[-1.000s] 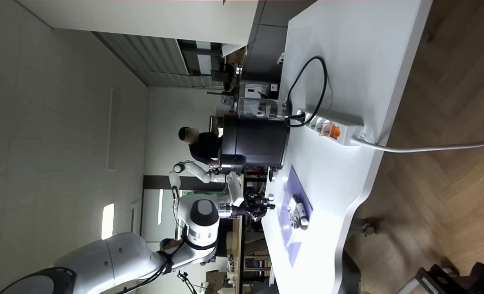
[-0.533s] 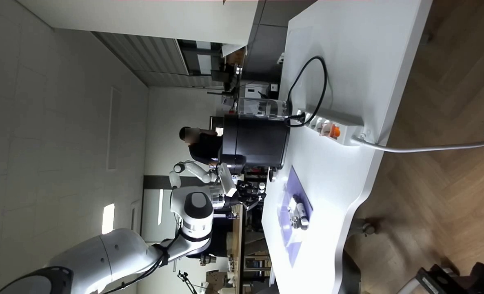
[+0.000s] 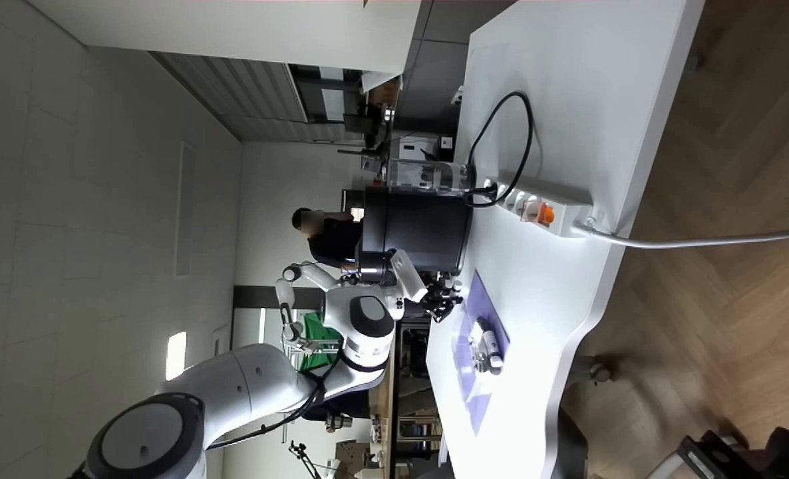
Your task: Move a bottle from the container to the table
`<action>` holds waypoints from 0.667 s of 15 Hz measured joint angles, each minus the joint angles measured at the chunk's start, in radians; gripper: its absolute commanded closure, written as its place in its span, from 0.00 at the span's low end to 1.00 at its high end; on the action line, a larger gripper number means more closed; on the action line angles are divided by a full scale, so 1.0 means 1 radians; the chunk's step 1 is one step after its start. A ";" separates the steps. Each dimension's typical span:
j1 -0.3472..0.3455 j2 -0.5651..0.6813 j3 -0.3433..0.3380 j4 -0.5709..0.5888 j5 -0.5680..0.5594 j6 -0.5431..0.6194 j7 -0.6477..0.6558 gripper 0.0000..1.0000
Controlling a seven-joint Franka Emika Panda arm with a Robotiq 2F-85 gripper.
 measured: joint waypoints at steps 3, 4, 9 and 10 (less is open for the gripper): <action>-0.001 0.063 0.010 0.057 0.000 -0.001 0.001 0.27; 0.002 0.074 0.009 0.072 -0.001 -0.004 0.003 0.21; 0.056 0.023 -0.032 0.144 -0.003 -0.173 0.093 0.00; 0.064 -0.012 -0.042 0.154 -0.003 -0.239 0.115 0.00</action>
